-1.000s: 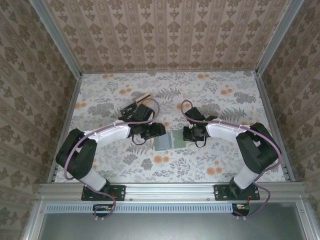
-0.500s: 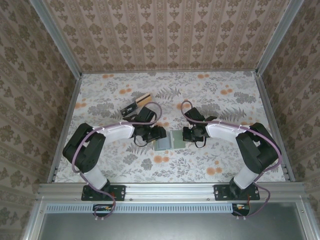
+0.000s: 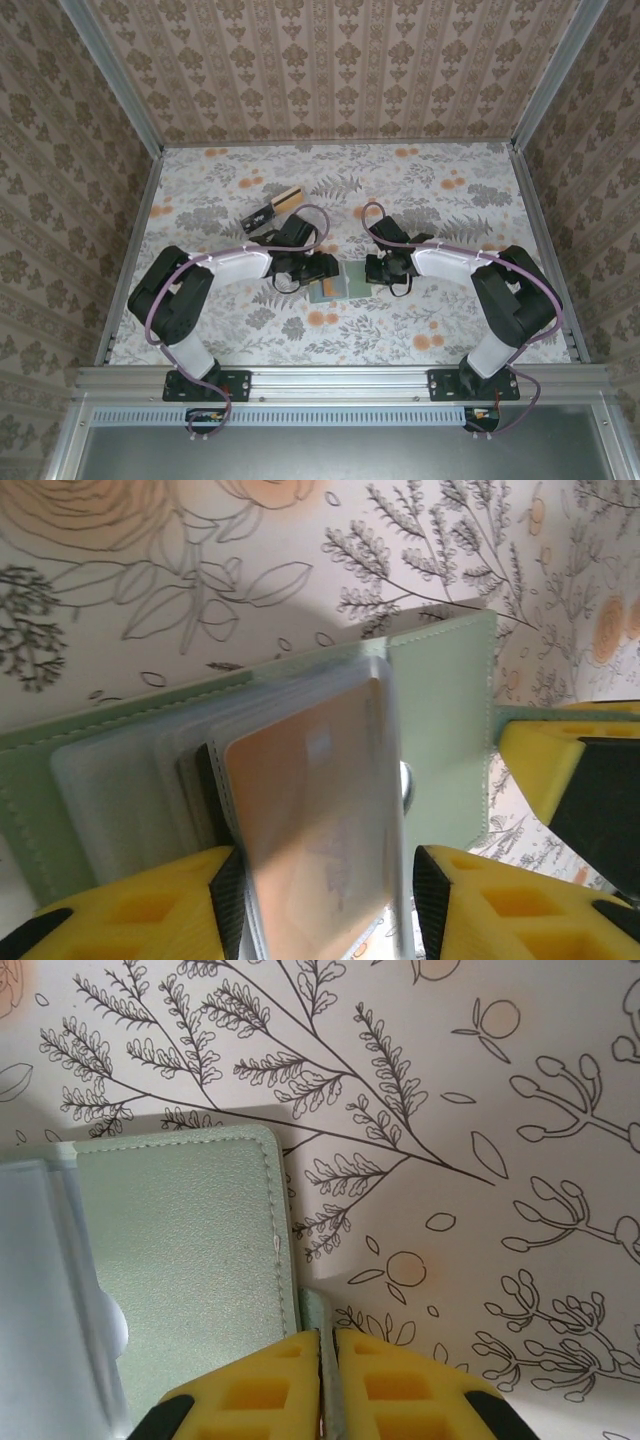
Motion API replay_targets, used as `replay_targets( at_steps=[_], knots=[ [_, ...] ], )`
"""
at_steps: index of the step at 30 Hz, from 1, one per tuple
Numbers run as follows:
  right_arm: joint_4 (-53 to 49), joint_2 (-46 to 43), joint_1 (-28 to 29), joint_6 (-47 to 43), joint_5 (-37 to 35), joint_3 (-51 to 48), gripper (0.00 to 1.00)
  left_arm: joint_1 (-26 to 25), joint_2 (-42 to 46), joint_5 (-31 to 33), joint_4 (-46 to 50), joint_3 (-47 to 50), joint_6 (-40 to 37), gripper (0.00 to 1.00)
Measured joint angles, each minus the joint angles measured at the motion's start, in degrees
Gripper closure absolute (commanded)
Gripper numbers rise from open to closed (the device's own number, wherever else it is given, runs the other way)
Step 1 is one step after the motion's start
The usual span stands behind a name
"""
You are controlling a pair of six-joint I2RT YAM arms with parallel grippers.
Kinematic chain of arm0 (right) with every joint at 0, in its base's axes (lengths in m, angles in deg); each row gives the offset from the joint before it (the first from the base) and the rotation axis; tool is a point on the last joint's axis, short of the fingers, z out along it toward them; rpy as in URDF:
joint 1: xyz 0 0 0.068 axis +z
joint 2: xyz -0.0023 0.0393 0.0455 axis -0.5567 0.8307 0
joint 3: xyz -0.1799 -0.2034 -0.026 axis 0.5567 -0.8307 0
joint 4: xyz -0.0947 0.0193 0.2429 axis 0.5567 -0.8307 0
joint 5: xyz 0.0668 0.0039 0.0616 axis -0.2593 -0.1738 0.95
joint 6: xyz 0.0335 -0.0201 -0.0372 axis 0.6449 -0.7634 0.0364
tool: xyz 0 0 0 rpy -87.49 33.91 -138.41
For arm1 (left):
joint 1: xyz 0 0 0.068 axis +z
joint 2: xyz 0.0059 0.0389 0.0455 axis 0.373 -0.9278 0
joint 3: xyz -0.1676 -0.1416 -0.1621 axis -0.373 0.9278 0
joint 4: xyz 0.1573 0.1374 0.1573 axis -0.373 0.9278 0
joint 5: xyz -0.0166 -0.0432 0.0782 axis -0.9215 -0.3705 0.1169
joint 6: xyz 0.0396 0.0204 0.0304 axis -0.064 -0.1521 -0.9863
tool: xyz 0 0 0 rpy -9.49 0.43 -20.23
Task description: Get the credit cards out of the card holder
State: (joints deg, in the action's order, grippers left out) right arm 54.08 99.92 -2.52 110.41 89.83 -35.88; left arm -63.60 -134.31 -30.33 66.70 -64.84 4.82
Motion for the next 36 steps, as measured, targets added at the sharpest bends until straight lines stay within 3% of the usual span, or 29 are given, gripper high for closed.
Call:
replay_targets(
  at_steps=[13,26,36],
  knots=[
    [0.26,-0.02,0.15,0.63,0.24,-0.35,0.85,-1.84,-0.24,-1.18,-0.63,-3.54,-0.74,0.46],
    [0.9,-0.02,0.15,1.33,0.42,-0.68,0.93,-0.76,2.47,7.54,8.31,-3.06,-1.07,0.45],
    [1.46,-0.02,0.37,1.46,0.42,-0.94,0.93,-0.22,3.45,7.54,8.31,-2.19,-1.05,0.47]
  ],
)
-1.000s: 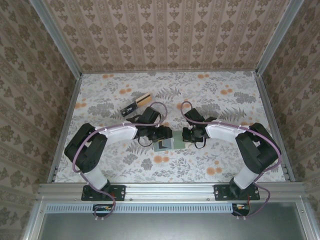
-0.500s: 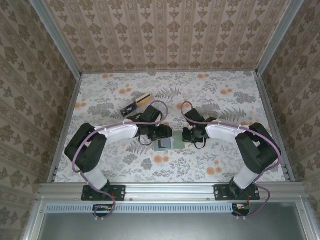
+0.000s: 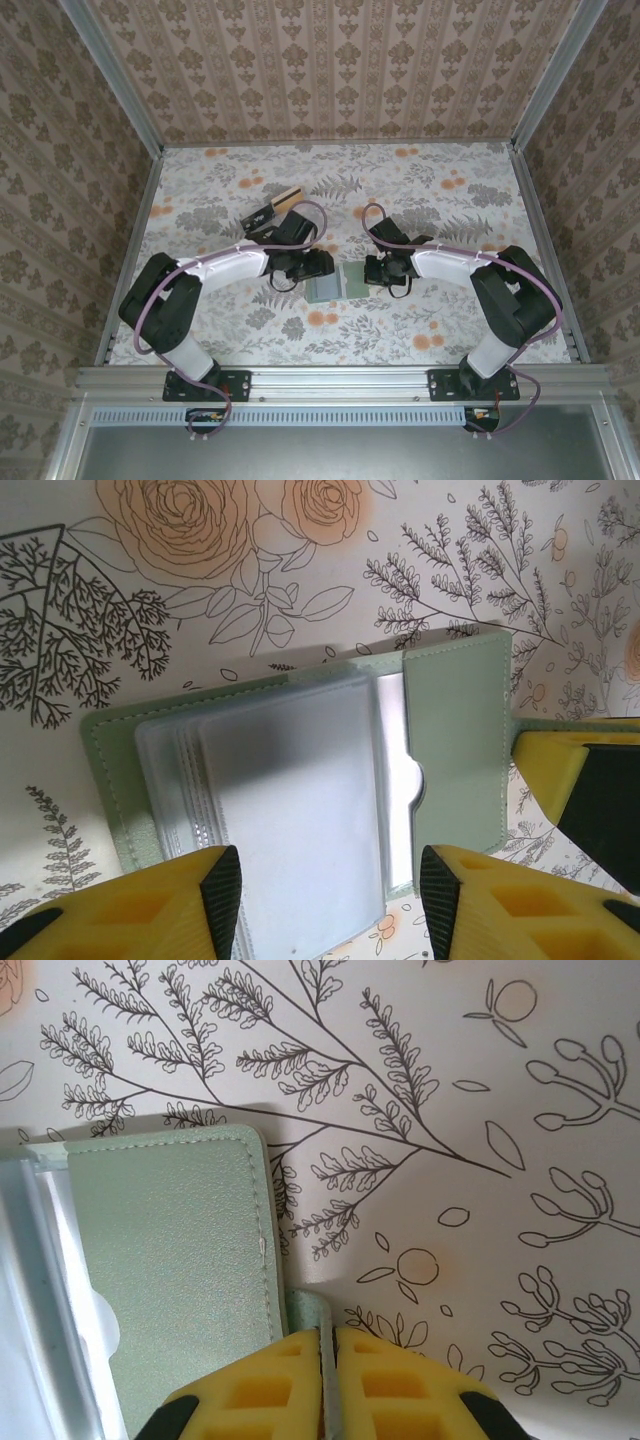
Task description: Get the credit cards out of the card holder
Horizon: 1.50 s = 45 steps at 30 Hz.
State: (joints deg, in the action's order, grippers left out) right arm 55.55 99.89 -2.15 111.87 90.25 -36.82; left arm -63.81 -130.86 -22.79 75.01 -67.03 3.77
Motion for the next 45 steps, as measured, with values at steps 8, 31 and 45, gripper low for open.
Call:
replay_targets(
  at_steps=[8,31,45],
  knots=[
    [0.0,0.0,0.11,0.0,0.0,0.0,0.93,0.0,-1.88,-0.22,-0.22,0.22,0.09,0.5],
    [0.02,0.0,0.15,0.02,0.0,0.0,0.93,-1.55,-3.45,-1.44,-1.07,-0.09,-0.02,0.47],
    [0.24,0.0,0.46,0.04,0.02,0.0,0.92,-2.38,-3.76,-6.05,-5.95,-0.85,-1.31,0.31]
  ],
)
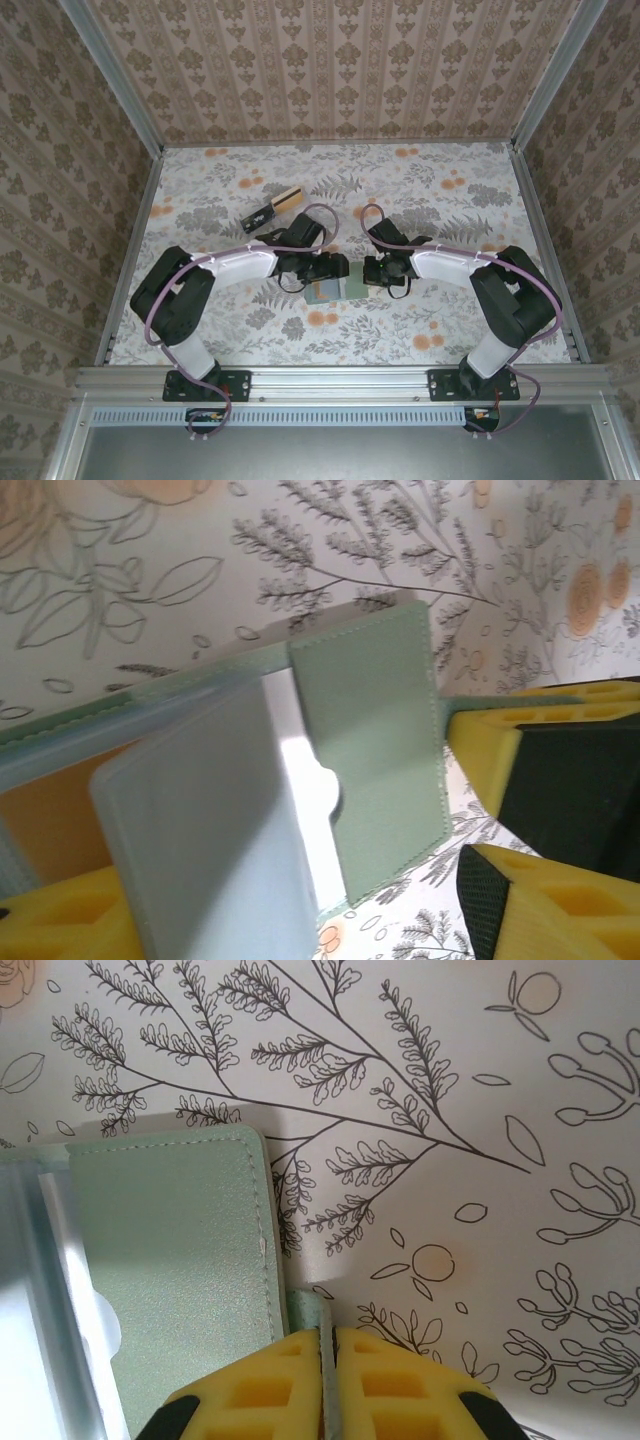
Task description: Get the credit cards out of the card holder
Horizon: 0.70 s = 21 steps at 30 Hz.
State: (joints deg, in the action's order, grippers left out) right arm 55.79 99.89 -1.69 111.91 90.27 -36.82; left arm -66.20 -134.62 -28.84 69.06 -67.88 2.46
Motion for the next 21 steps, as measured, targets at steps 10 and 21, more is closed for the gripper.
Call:
replay_targets(
  at_steps=[10,21],
  knots=[
    [3.28,-5.35,-2.05,3.02,0.85,-5.22,0.89,-0.31,-3.39,-6.43,-7.32,-3.72,0.52,0.29],
    [4.66,-13.49,-4.9,5.57,0.9,-7.78,0.74,-0.63,-7.96,-8.17,-8.52,-4.96,1.92,0.3]
  ],
)
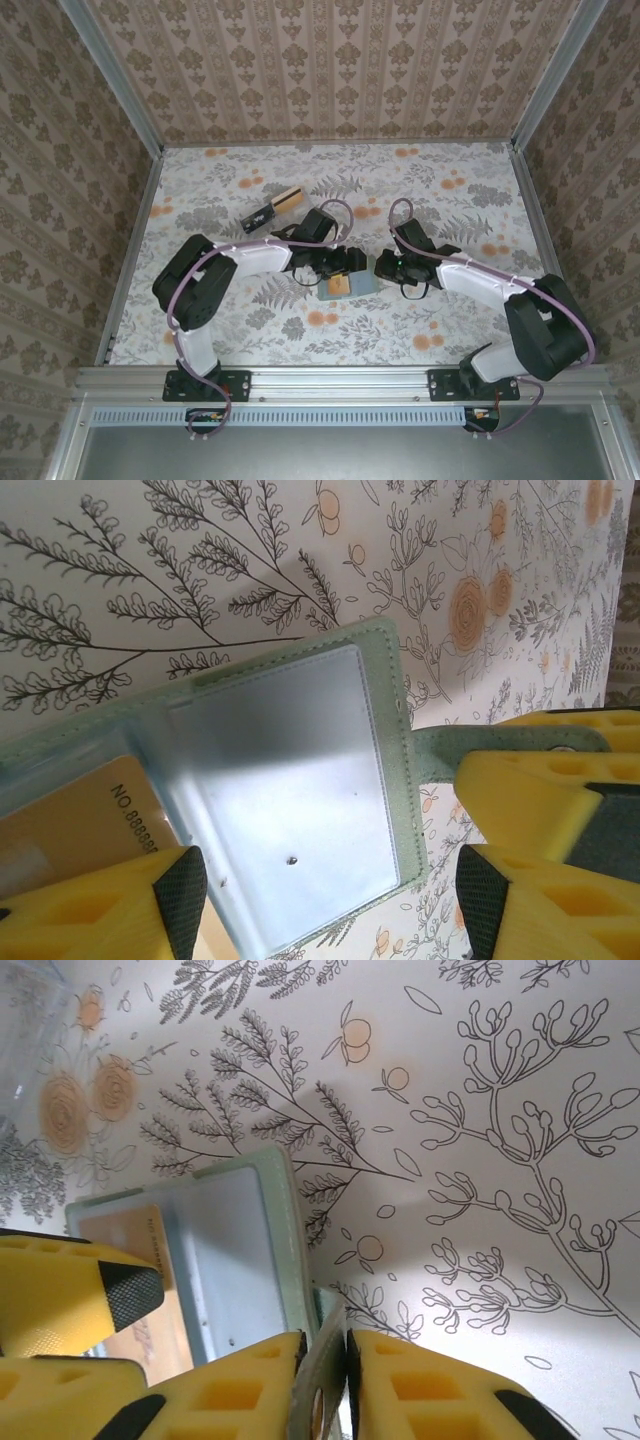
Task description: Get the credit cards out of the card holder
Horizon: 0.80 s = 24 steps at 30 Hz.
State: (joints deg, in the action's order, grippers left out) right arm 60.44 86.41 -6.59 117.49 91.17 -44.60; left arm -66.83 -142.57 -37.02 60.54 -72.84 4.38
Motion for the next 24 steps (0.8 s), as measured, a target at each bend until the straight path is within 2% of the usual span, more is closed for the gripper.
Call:
replay_targets(
  at_steps=[4,7,11,14,16,18,24],
  knots=[
    [0.0,-2.01,0.13,-0.09,0.11,0.04,0.67,0.74,3.32,1.88,2.69,0.31,-0.24,0.33],
    [-0.24,-2.69,0.42,-0.22,-0.07,0.57,0.6,1.95,8.39,4.35,5.4,1.03,-1.01,0.42],
    [-1.31,-2.82,1.6,-1.36,-1.38,3.08,0.57,3.63,14.12,7.72,7.28,3.67,-2.08,0.6],
    [-1.29,-2.78,2.51,-2.27,-1.18,5.27,0.62,4.76,15.72,9.33,8.37,6.97,-1.88,0.78],
    [-0.98,-1.86,2.73,-2.95,0.37,6.78,0.67,5.14,15.32,9.84,9.11,8.59,-1.55,0.87],
    [0.28,1.22,2.82,-3.41,3.5,8.61,0.74,5.18,14.34,9.94,9.27,9.49,-1.49,0.89],
    [3.1,9.97,2.99,-2.89,10.69,9.4,0.78,5.16,11.08,9.53,8.15,9.55,-1.44,0.91]
  ],
)
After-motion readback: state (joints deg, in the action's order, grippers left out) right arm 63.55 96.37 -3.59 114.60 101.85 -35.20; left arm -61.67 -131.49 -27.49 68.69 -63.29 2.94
